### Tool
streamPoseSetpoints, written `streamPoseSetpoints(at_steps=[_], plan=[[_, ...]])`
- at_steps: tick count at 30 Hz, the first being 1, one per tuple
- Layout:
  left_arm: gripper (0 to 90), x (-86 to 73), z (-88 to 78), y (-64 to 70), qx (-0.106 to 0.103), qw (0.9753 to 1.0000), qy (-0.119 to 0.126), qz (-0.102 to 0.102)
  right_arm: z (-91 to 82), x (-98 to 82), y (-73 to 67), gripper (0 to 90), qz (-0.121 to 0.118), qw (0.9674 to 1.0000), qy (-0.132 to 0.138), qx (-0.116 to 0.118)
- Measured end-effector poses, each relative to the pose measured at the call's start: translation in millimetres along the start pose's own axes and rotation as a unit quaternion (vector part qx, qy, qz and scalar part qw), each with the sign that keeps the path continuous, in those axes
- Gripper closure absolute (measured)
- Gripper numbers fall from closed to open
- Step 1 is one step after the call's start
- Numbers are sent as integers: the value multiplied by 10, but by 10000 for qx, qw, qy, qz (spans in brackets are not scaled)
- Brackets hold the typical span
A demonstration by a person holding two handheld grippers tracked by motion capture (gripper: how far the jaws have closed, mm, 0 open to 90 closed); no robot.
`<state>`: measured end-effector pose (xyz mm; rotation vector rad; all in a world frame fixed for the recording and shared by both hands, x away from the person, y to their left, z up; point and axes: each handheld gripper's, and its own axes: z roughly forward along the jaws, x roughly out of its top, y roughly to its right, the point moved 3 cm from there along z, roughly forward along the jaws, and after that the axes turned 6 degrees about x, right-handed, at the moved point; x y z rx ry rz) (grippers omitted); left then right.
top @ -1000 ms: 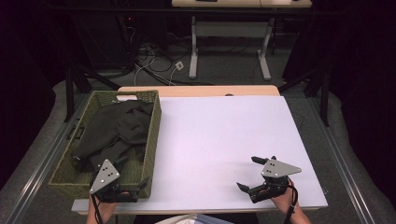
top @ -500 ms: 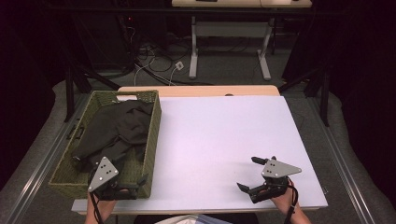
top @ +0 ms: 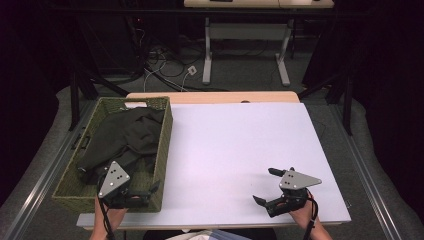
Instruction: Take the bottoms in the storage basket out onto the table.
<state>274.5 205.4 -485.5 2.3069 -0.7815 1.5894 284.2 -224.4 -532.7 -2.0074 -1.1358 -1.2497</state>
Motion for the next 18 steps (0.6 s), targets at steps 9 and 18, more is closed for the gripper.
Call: streamPoseSetpoints(at_steps=[9,18], plan=[[0,60,-27,-124,85,9999,-133,-53,77,31,-8,0,-87,9999,-62,17],[0,152,-21,-244,204,9995,-255,-6,75,17,-1,0,-61,10000,-77,12]])
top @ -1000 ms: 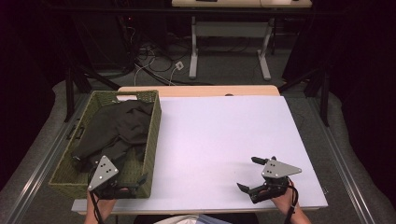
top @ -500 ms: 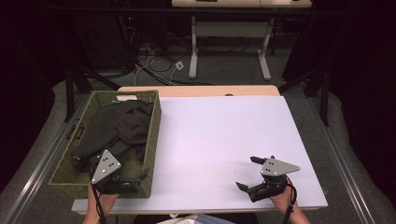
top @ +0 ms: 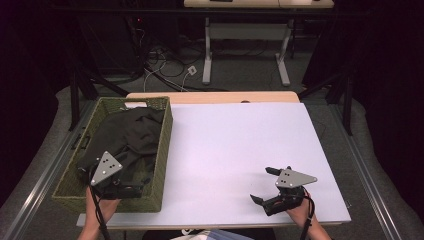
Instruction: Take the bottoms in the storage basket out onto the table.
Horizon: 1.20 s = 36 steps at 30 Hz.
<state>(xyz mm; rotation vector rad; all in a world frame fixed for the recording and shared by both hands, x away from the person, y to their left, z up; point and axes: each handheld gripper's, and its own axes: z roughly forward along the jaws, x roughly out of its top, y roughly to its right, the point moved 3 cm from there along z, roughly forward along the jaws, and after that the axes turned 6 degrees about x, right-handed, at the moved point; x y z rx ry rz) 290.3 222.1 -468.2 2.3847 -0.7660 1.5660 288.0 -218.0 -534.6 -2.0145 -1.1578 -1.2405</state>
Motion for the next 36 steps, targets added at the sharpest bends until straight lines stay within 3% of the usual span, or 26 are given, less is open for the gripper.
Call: streamPoseSetpoints(at_steps=[11,17,24,34,36], plan=[[0,216,-47,-119,334,9985,-161,395,-12,-7,-16,0,-10,10000,11,-5],[0,293,39,-216,424,9961,-494,588,0,-17,-15,0,0,10000,-23,35],[0,291,158,-327,335,9917,-958,792,10,-11,-23,0,-9,10000,-32,29],[0,282,286,-471,348,9829,-1516,989,14,-17,-24,0,31,10000,-38,52],[0,282,319,-489,354,9797,-1658,1067,15,-11,-31,0,12,10000,-17,72]])
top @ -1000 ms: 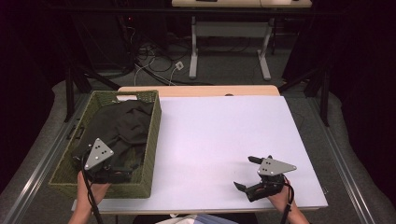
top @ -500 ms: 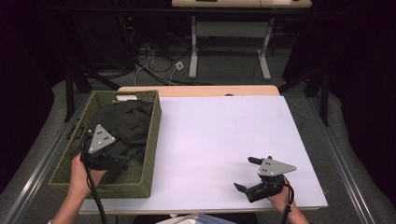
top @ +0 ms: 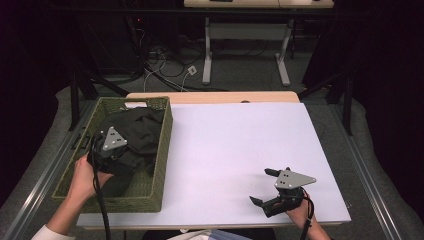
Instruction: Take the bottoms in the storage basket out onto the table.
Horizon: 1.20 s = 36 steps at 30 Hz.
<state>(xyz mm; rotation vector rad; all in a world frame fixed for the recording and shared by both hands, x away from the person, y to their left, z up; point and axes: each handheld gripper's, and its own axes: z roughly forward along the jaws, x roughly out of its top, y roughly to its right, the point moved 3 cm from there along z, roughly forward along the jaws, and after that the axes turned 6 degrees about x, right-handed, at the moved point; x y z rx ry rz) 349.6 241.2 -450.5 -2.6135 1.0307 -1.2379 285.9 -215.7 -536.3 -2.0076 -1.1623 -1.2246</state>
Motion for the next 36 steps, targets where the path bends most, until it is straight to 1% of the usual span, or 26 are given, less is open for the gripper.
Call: streamPoseSetpoints(at_steps=[4,11,13,15,16,18,22,25,27,28,29,33,35,36], plan=[[0,10,98,-22,26,9997,-227,121,23,-11,2,0,30,10000,-44,46],[0,23,279,-37,-66,9980,-560,296,23,-12,4,0,19,10000,-46,59],[0,16,325,-50,-70,9975,-644,275,25,-15,11,0,35,10000,-50,59],[0,3,372,-64,-66,9966,-777,280,27,-19,14,0,49,10000,-60,60],[0,-5,396,-66,-78,9961,-848,239,27,-19,14,0,51,9999,-57,66],[0,-16,440,-61,-90,9947,-989,278,27,-19,12,0,55,9999,-62,61],[0,-18,506,-49,-17,9915,-1204,486,32,-15,10,0,37,10000,-67,57],[0,-31,572,-53,14,9883,-1393,616,41,-18,18,0,53,9999,-67,73],[0,-48,625,-61,-12,9863,-1522,635,44,-19,20,0,54,9999,-63,78],[0,-57,654,-62,3,9854,-1570,653,44,-19,19,0,51,9999,-68,82],[0,-66,680,-72,21,9840,-1637,699,44,-19,17,0,46,9999,-75,83],[0,-116,772,-118,104,9807,-1803,749,41,-14,14,0,35,9999,-64,74],[0,-148,815,-156,141,9783,-1917,776,45,-18,20,0,49,9999,-65,83],[0,-166,835,-176,194,9767,-1984,797,48,-20,23,0,52,9999,-69,80]])
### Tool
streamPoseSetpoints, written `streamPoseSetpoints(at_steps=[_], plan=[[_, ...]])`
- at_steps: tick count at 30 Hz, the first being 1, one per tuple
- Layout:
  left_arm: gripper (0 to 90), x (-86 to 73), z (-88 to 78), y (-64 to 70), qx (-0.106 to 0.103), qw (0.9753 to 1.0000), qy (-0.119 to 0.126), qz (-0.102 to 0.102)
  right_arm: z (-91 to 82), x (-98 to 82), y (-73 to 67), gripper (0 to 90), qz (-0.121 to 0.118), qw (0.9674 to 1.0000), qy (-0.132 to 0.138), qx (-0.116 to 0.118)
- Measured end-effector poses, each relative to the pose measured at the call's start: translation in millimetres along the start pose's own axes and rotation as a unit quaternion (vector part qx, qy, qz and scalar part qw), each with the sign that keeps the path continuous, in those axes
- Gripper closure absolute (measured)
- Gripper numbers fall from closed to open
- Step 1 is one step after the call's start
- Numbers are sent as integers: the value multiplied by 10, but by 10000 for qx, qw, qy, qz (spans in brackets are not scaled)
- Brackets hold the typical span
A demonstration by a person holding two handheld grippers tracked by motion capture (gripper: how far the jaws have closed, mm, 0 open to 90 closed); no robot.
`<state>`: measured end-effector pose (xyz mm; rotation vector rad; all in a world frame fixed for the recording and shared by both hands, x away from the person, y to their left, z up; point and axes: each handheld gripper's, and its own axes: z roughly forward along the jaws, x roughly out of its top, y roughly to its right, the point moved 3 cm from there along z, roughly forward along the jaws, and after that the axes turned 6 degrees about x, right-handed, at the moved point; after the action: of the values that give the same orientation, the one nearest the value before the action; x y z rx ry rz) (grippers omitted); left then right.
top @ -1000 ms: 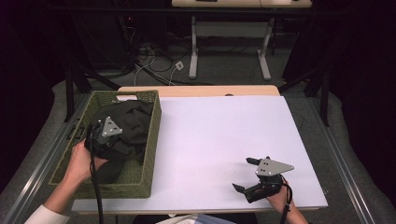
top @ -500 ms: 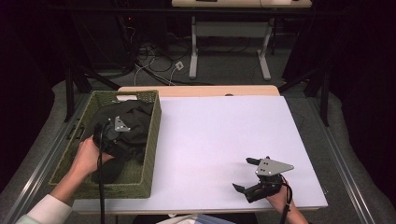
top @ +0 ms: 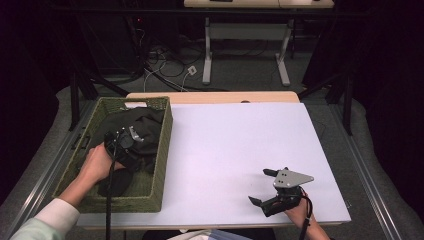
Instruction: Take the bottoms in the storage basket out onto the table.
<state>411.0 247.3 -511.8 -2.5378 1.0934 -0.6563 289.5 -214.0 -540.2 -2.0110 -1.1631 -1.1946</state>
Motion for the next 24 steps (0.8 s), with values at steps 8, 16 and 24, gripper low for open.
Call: streamPoseSetpoints(at_steps=[8,16,24], plan=[[0,-67,175,-113,-16,9993,-376,-23,6,3,-7,0,-3,10000,-10,21],[0,-76,306,-168,-82,9982,-591,-116,10,3,-5,0,1,10000,-11,35],[40,-107,431,-214,62,9968,-785,-116,7,2,-5,0,11,10000,1,46]])
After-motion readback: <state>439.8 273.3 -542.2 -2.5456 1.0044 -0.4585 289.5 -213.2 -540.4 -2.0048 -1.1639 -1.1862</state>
